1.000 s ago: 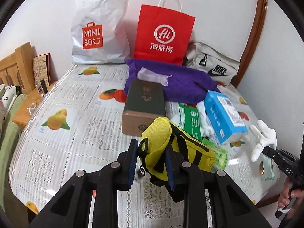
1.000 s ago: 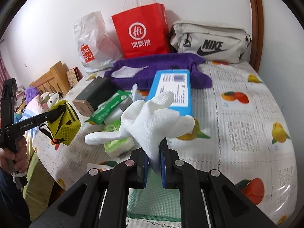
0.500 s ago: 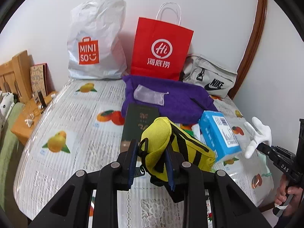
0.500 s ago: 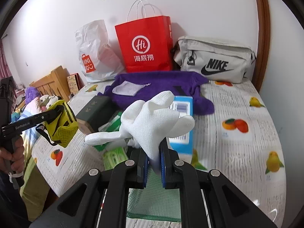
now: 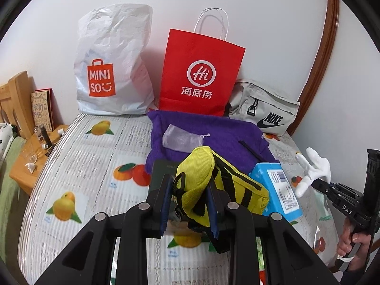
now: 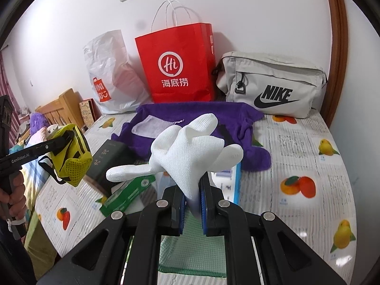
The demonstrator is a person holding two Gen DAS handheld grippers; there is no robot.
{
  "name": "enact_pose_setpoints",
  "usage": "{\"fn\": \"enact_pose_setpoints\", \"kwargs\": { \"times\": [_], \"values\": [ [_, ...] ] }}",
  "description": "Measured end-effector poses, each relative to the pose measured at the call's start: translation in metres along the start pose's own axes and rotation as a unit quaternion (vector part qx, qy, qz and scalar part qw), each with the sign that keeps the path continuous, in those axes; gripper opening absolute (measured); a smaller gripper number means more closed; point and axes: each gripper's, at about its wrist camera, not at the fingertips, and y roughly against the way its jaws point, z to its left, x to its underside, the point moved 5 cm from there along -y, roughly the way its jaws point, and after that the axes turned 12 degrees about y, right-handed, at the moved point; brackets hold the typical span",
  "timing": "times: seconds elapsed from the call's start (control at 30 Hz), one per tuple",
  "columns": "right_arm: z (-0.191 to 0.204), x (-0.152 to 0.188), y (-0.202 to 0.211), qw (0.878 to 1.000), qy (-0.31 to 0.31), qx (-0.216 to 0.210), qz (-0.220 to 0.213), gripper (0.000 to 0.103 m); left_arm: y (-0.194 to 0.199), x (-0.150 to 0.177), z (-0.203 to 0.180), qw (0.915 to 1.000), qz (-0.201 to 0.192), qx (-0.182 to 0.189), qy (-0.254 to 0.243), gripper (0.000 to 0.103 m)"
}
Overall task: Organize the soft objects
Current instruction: 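Carry the yellow bag and the glove over the purple towel with both tools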
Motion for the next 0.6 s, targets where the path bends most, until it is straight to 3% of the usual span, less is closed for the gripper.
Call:
{"fn": "enact_pose_setpoints", "kwargs": {
  "times": [0.6],
  "values": [
    [-0.025, -0.038, -0.032, 1.0, 0.007, 0.01, -0.009, 0.011, -0.042, -0.032, -0.004, 0.9999, 0.007, -0.007, 0.012, 0.026]
  ]
}}
